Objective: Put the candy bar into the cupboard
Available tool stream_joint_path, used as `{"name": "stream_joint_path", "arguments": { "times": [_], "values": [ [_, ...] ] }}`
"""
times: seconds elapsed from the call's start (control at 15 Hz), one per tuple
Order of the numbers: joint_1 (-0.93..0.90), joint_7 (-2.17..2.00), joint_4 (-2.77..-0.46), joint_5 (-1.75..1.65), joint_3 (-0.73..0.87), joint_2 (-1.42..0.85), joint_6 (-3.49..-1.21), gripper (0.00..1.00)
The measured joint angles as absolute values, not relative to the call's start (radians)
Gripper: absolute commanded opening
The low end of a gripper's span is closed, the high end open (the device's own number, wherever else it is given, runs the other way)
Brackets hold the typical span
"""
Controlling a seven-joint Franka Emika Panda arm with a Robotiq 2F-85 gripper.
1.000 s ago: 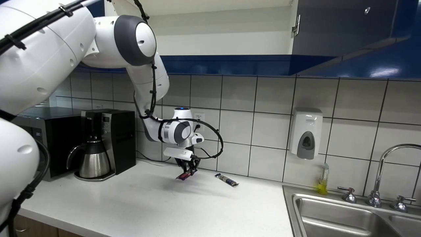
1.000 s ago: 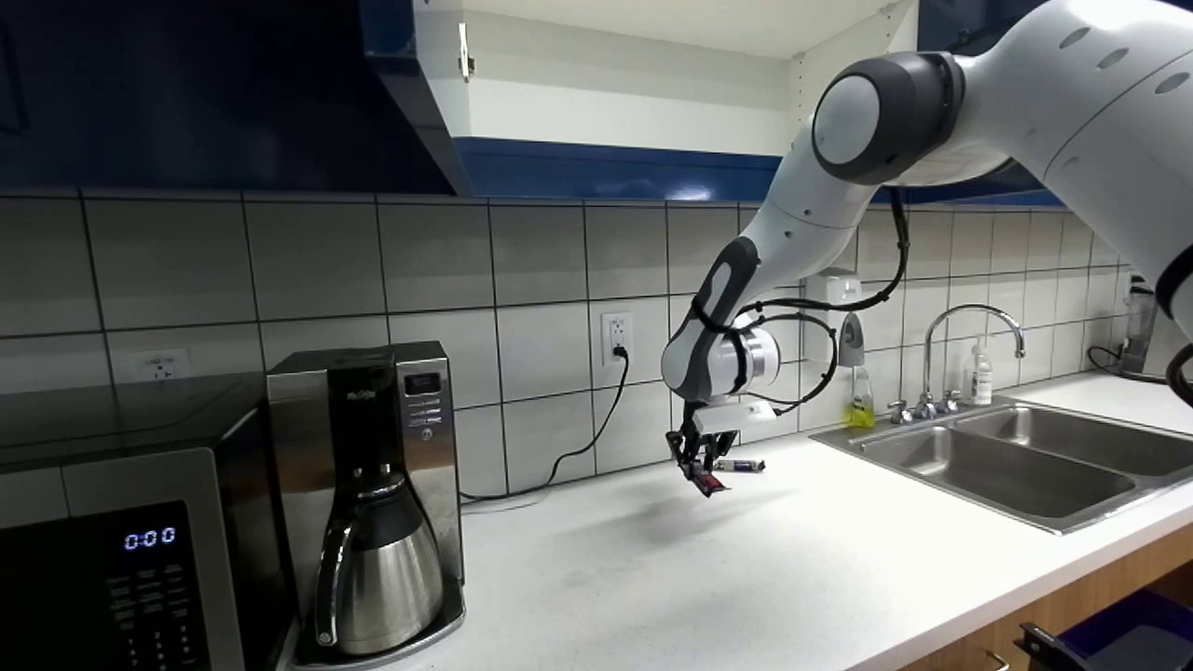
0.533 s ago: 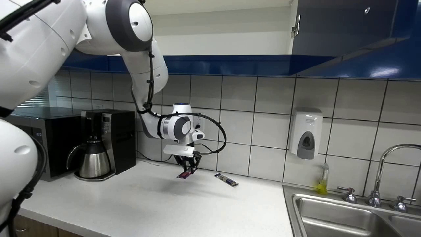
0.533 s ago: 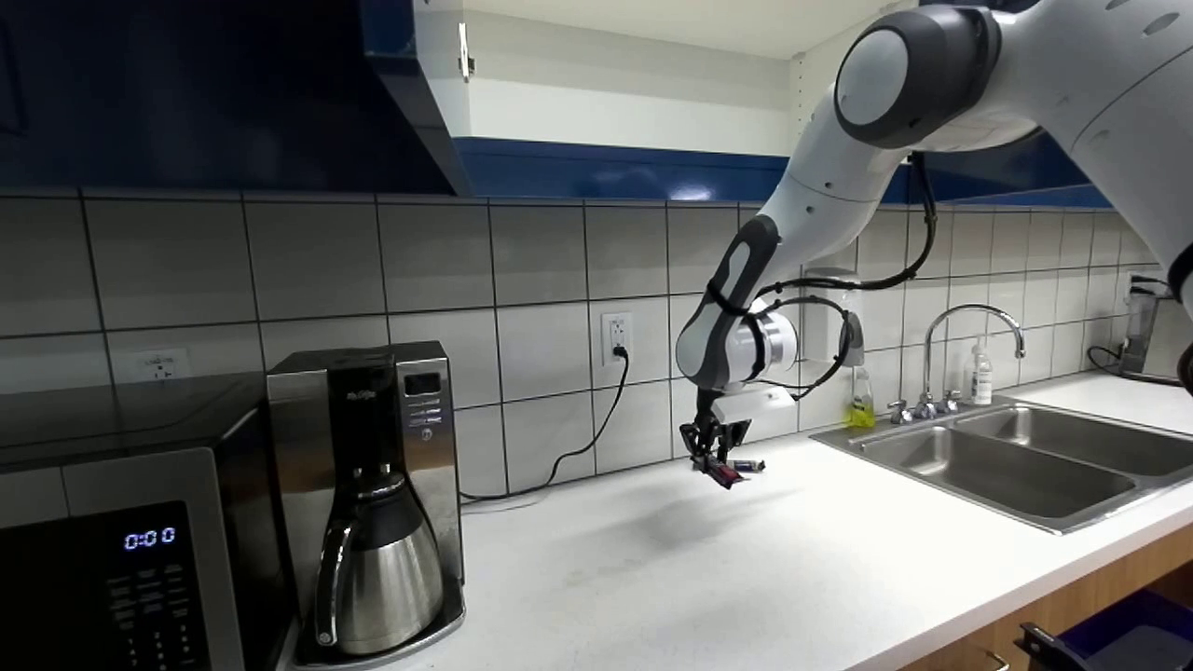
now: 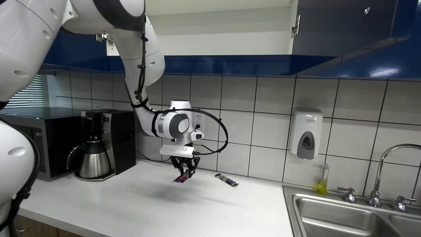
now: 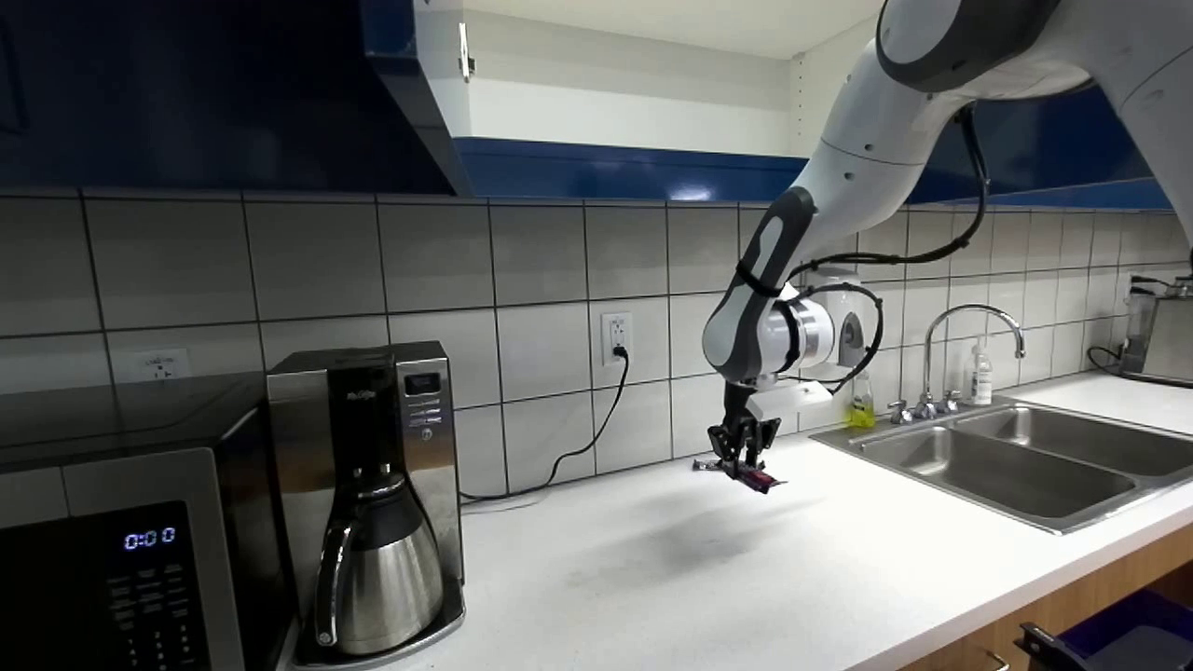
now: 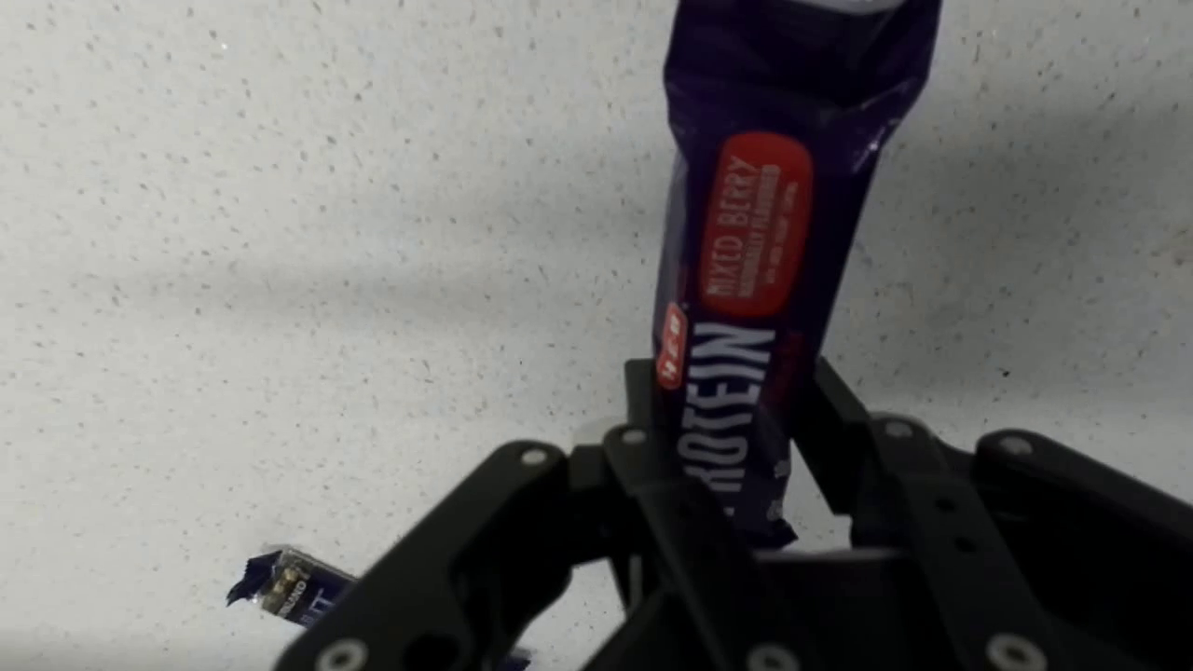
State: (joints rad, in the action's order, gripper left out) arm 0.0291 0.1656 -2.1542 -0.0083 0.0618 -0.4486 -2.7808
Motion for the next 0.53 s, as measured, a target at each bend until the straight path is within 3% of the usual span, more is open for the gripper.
{"name": "stream_joint_path", "arguments": {
  "times": [0.53],
  "values": [
    [0.067, 0.282, -2.396, -0.012, 0.061, -0.273, -2.784, 0.15]
  ]
}}
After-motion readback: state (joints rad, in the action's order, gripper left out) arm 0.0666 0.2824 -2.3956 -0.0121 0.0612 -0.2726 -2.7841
